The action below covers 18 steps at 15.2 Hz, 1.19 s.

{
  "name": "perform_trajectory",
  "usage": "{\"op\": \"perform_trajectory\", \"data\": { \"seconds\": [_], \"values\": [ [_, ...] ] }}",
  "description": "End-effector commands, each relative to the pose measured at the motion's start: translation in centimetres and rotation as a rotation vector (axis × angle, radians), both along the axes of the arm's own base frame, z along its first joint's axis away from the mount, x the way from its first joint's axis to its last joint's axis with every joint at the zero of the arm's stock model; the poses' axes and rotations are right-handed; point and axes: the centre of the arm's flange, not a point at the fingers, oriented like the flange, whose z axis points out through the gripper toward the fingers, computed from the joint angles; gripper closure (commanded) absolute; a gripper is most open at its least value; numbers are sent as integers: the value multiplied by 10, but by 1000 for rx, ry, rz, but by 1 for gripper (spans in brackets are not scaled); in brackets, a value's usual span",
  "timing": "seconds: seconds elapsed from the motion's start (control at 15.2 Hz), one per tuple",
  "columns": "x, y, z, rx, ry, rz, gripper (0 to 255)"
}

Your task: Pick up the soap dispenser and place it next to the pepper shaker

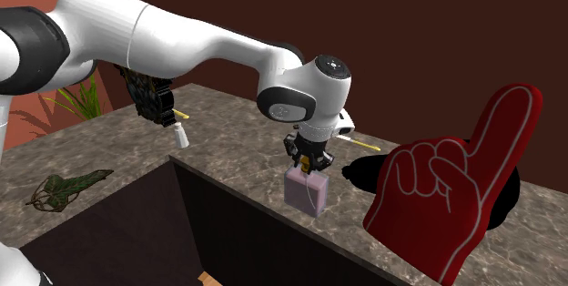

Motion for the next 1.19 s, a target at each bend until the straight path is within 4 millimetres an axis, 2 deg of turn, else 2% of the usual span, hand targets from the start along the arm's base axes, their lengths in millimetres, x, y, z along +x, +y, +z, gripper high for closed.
{"op": "perform_trajectory", "data": {
  "seconds": [0.0,0.26,1.12],
  "values": [
    [0,0,0,0,0,0,255],
    [0,0,0,0,0,0,255],
    [0,0,68,0,0,0,255]
  ]
}}
